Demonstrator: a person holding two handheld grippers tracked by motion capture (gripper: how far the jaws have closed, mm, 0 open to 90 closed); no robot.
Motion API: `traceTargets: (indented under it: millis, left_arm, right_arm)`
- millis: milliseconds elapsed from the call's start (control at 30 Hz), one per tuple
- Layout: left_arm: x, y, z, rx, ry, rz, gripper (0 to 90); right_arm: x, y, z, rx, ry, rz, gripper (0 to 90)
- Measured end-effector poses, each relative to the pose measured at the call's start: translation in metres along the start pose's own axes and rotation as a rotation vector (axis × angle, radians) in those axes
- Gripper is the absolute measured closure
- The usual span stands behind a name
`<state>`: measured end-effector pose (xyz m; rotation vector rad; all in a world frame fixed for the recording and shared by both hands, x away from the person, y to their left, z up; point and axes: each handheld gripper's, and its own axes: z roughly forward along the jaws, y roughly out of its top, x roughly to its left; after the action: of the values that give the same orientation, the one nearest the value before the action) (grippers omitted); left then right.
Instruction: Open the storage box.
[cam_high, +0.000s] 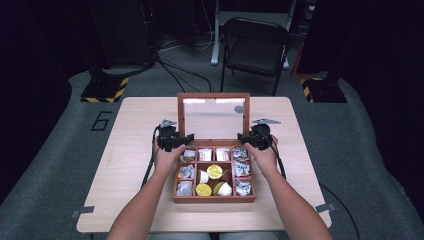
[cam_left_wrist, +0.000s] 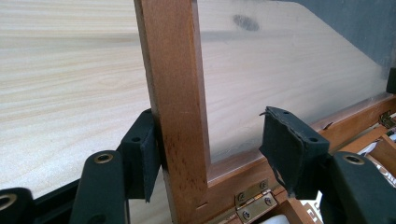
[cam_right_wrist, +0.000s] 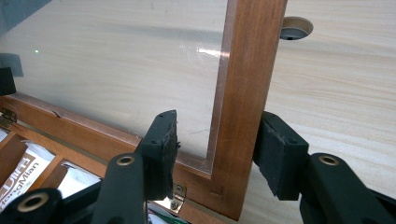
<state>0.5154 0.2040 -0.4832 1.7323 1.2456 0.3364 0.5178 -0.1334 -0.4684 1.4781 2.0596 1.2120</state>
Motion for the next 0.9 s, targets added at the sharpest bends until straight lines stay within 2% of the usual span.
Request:
traceTargets:
  millis: [300,567,667,900]
  left_arm:
    - [0.0023,-0.0009,0.0041,-0.001,-0.009,-0.023,37.3]
    - [0.0052,-0.002,0.0068,0.013,-0.019,-0.062,36.9]
    - [0.0061,-0.0022,0.0078,0.016,-0.02,-0.062,36.4]
    - [0.0082,-0.0027,0.009,0.029,-0.028,-0.085,36.4]
  right_arm:
    - [-0.0014,0.0005,0.003,0.007,0.004,0.017,48.9]
    - [-0.0026,0.0006,0.0062,0.023,0.004,0.041,47.9]
    - [-0.0036,0.0007,0.007,0.031,0.009,0.053,47.8]
    - [-0.004,0.002,0.009,0.054,0.007,0.049,46.3]
